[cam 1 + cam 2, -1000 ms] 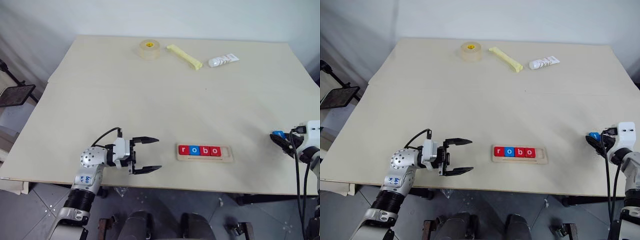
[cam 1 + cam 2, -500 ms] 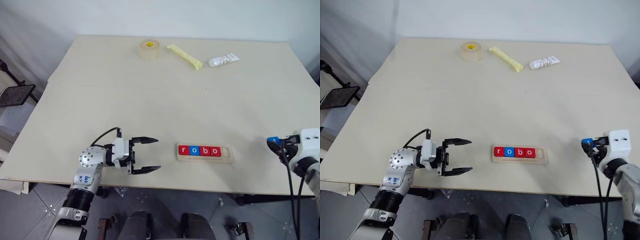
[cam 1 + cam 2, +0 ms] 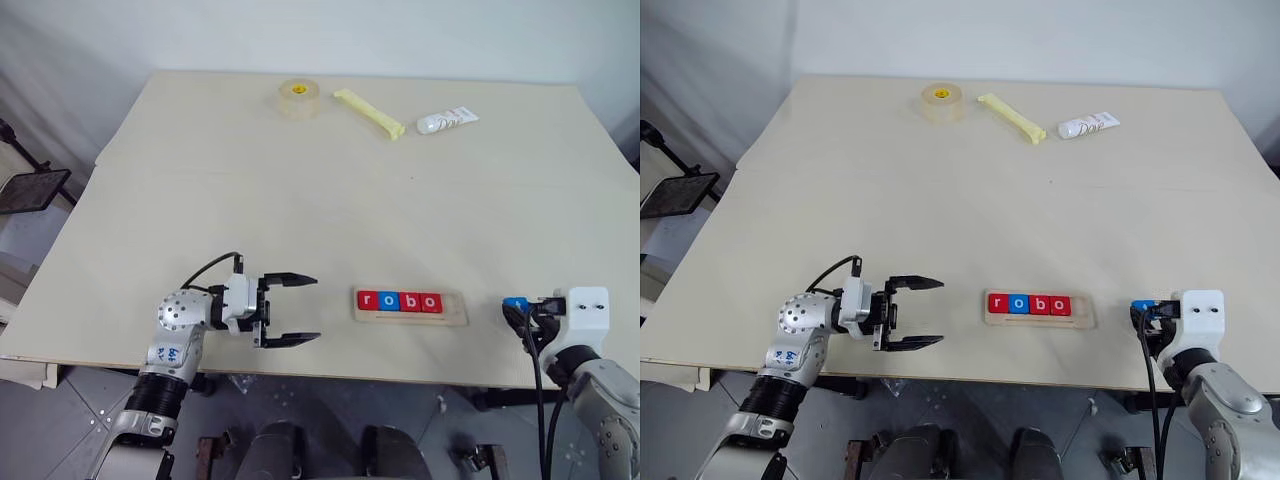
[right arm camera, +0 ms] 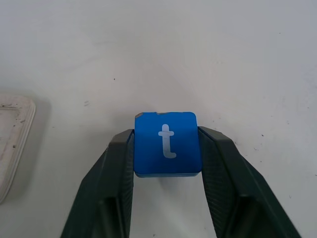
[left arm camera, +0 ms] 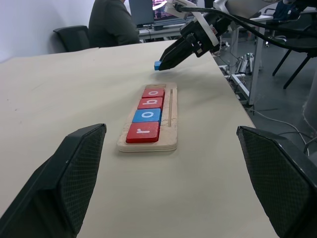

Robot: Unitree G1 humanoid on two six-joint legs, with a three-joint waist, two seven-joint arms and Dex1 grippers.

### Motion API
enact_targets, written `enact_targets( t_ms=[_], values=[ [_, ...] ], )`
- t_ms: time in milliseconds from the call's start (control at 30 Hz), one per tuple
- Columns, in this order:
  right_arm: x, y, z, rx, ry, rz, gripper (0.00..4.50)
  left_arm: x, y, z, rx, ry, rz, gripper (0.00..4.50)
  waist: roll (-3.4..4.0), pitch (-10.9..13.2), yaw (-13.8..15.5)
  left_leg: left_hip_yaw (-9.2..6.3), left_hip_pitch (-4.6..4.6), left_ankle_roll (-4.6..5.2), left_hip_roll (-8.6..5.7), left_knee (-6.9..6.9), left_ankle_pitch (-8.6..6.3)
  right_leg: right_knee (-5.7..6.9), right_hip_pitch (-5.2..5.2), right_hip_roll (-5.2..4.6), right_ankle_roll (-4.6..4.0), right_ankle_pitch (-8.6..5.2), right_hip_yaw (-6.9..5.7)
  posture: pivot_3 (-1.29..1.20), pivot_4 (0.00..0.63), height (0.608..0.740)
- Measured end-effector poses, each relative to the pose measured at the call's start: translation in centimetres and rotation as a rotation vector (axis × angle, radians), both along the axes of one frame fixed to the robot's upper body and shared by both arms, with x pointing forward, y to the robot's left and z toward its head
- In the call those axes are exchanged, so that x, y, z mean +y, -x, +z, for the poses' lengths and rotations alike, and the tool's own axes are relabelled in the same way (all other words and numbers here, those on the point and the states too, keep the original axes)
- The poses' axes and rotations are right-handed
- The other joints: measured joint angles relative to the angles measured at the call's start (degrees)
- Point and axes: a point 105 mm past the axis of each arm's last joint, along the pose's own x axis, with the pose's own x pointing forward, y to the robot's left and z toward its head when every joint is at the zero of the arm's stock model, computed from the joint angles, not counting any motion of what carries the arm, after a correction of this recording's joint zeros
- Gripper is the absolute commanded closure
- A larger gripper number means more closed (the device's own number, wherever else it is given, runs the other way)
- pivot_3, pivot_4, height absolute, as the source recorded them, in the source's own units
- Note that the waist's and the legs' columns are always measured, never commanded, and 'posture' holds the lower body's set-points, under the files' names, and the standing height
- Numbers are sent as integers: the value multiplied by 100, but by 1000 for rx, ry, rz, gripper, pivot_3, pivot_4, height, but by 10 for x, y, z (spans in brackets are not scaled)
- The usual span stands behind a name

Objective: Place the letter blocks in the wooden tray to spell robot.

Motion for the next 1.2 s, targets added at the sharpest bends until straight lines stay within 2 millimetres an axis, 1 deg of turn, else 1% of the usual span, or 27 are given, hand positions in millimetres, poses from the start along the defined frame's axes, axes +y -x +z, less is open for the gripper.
enact_targets(
  t_ms=[67,167,200,367,433,500,600,700,833,933,1000,1100,1167,1200],
  values=[
    [1,1,0,-1,1,15,989,0,0,0,1,1,0,0,0,0,2,0,0,0,0,0,0,0,0,0,0,0,0,0,150,740],
    [1,4,1,11,24,65,44,0,0,0,1,2,1,0,0,0,2,1,0,0,-1,0,0,-1,0,0,0,0,1,0,150,740],
    [1,6,2,22,35,92,44,-1,0,0,1,3,1,0,0,0,2,2,0,0,-1,0,0,-1,0,0,0,0,1,0,150,740],
    [5,17,11,95,161,337,44,-2,0,-1,6,10,2,0,1,0,4,4,3,1,-1,-2,0,-6,5,0,1,0,1,0,150,740],
    [0,19,11,152,218,436,44,-4,-1,-2,12,20,1,0,0,1,4,8,4,4,-2,-2,1,-10,6,-1,2,1,3,0,150,740],
    [-6,18,16,182,277,510,44,-4,-1,-3,19,23,2,0,-5,3,4,8,4,4,0,-2,1,-13,7,-1,2,1,1,0,150,740],
    [-12,12,22,227,367,645,44,-5,-1,-4,20,27,7,0,-6,4,3,8,6,5,0,-2,2,-18,11,0,2,1,-1,0,150,740],
    [-18,4,23,281,448,757,44,-4,0,-5,26,31,15,0,-6,4,-3,7,7,5,1,-3,2,-21,14,-1,2,1,-2,0,150,740],
    [-26,-9,22,326,518,863,44,-3,5,-9,36,35,31,0,-8,5,-11,6,7,5,3,-2,2,-25,16,-2,2,1,-6,0,150,740],
    [-28,-17,16,361,567,941,44,-1,10,-11,43,38,46,0,-8,6,-7,2,6,4,3,-1,2,-25,18,-3,2,1,-11,0,150,740],
    [-28,-23,17,368,599,985,44,0,12,-13,50,38,55,0,-9,6,-2,-1,6,6,1,0,3,-26,22,-4,4,2,-13,0,150,740],
    [-28,-30,18,380,634,1030,44,0,13,-10,40,37,61,0,-9,6,-7,-4,7,6,1,3,3,-31,28,-5,5,3,-14,0,150,740],
    [-29,-32,19,391,652,1051,418,1,12,-9,37,35,68,0,-10,6,-2,-10,7,6,2,5,3,-31,31,-4,5,3,-18,0,150,740],
    [-29,-33,19,394,655,1058,418,1,12,-10,39,34,71,0,-10,6,0,-10,7,6,2,7,3,-31,32,-4,5,3,-19,0,150,740]
  ],
)
